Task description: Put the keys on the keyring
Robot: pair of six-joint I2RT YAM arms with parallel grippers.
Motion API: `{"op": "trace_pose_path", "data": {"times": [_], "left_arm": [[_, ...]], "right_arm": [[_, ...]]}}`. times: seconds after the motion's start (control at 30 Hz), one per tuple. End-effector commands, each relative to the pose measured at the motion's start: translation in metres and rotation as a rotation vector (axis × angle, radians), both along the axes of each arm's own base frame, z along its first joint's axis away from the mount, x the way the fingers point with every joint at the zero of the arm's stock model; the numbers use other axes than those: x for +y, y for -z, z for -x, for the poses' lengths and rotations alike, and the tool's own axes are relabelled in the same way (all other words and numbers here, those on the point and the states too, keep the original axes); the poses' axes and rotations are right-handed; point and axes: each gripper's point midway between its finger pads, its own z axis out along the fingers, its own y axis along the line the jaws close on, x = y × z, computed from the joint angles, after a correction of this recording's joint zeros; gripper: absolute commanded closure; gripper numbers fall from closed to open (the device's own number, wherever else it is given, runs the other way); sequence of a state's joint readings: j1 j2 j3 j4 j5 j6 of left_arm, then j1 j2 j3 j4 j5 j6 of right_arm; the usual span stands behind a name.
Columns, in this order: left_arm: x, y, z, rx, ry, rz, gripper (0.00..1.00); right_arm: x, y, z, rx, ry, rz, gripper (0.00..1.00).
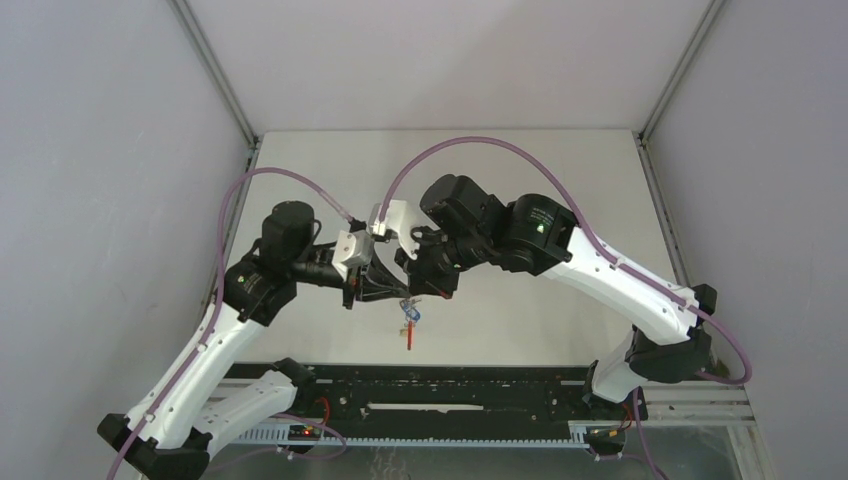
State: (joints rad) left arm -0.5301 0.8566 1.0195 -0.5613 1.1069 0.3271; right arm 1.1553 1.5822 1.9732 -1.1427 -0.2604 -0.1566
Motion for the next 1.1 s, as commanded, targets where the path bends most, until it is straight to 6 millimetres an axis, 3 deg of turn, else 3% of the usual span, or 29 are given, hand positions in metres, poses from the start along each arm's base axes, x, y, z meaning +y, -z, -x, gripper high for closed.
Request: {"op": "trace_pose_path", "data": {"times": [0.0, 0.1, 0.17, 0.2, 0.3, 0.5, 0.67, 0.77, 1.07], "left_arm": [[0.004, -0.014, 0.006, -0.102, 0.031, 0.016, 1.00], [0.005, -0.011, 0.007, -0.145, 0.042, 0.019, 1.00], [0.006, -0.011, 0.011, -0.207, 0.067, 0.037, 1.00], [0.007, -0.012, 0.014, -0.234, 0.082, 0.053, 1.00], [0.007, -0.018, 0.023, -0.308, 0.120, 0.117, 1.00], [0.008, -0.033, 0.037, -0.402, 0.198, 0.188, 1.00], [0.011, -0.046, 0.052, -0.505, 0.285, 0.250, 1.00], [0.012, -0.054, 0.060, -0.557, 0.319, 0.281, 1.00], [0.011, -0.078, 0.071, -0.597, 0.376, 0.336, 1.00]], "right_arm": [[0.006, -0.025, 0.005, -0.031, -0.034, -0.088, 1.00], [0.004, -0.031, 0.009, -0.023, -0.045, -0.116, 0.97], [0.002, -0.039, 0.011, -0.030, -0.042, -0.153, 0.80], [0.001, -0.044, 0.011, -0.037, -0.041, -0.179, 0.64], [-0.006, -0.065, 0.018, -0.066, -0.060, -0.294, 0.51], [-0.033, -0.101, 0.026, -0.128, -0.080, -0.568, 0.44], [-0.047, -0.102, 0.030, -0.167, -0.077, -0.669, 0.43], [-0.048, -0.100, 0.035, -0.175, -0.104, -0.703, 0.49], [-0.031, -0.098, 0.063, -0.251, -0.254, -0.800, 0.50]]}}
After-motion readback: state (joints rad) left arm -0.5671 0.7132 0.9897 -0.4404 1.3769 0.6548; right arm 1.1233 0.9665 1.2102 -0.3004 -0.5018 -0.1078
